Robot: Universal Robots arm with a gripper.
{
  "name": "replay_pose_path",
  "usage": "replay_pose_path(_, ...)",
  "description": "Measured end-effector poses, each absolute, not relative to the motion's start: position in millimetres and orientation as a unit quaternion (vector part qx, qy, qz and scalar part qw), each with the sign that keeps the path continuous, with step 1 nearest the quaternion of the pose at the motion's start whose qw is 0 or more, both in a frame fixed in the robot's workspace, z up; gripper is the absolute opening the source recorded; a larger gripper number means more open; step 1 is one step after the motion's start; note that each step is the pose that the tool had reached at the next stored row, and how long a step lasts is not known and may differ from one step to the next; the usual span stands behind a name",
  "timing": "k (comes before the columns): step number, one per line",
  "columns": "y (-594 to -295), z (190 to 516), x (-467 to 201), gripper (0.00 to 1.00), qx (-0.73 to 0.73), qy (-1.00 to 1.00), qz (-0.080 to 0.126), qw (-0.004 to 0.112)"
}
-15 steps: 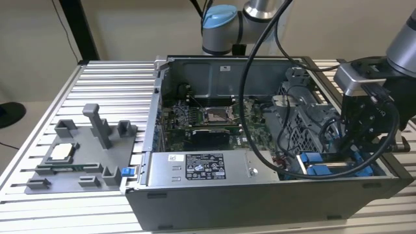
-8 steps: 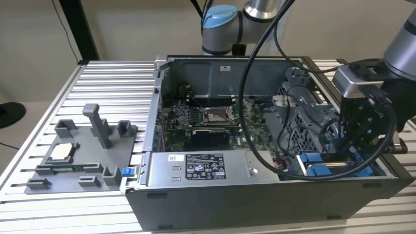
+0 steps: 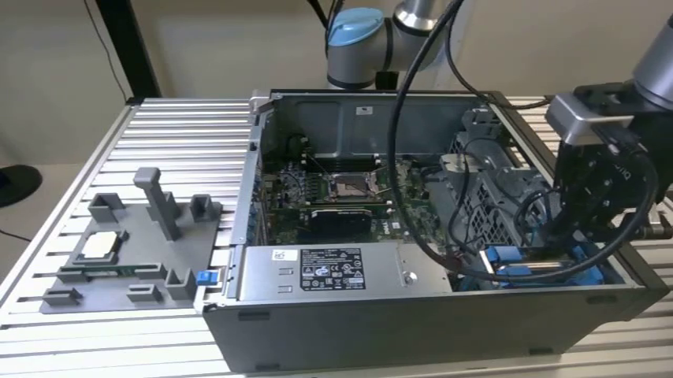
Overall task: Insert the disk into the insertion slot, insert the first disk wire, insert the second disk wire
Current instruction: 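Insert the first disk wire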
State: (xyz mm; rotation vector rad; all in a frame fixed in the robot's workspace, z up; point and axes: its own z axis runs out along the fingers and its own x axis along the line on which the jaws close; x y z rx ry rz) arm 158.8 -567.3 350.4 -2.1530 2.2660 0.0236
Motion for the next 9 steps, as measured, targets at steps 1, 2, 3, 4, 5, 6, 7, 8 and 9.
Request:
replay_pose_path(1, -567.3, 354.8, 158.8, 0.0, -0.689, 0.725, 0.008, 0.008)
replay_pose_path(2, -567.3, 360.0, 158.8, 0.0, -0.689, 0.725, 0.007, 0.008)
replay_pose_path(3, -567.3, 364.3, 158.8, 0.0, -0.689, 0.725, 0.008, 0.008)
replay_pose_path(4, -567.3, 367.8, 158.9, 0.0, -0.689, 0.725, 0.007, 0.008)
replay_pose_path(5, -567.2, 370.0, 159.2, 0.0, -0.689, 0.725, 0.008, 0.008)
replay_pose_path(6, -567.2, 371.4, 160.2, 0.0, -0.689, 0.725, 0.008, 0.007)
replay_pose_path(7, -567.2, 372.2, 162.1, 0.0, -0.689, 0.725, 0.009, 0.007)
replay_pose_path(8, -567.2, 372.7, 165.4, 0.0, -0.689, 0.725, 0.01, 0.005)
replay_pose_path(9, -567.1, 372.8, 168.5, 0.0, -0.689, 0.725, 0.011, 0.004)
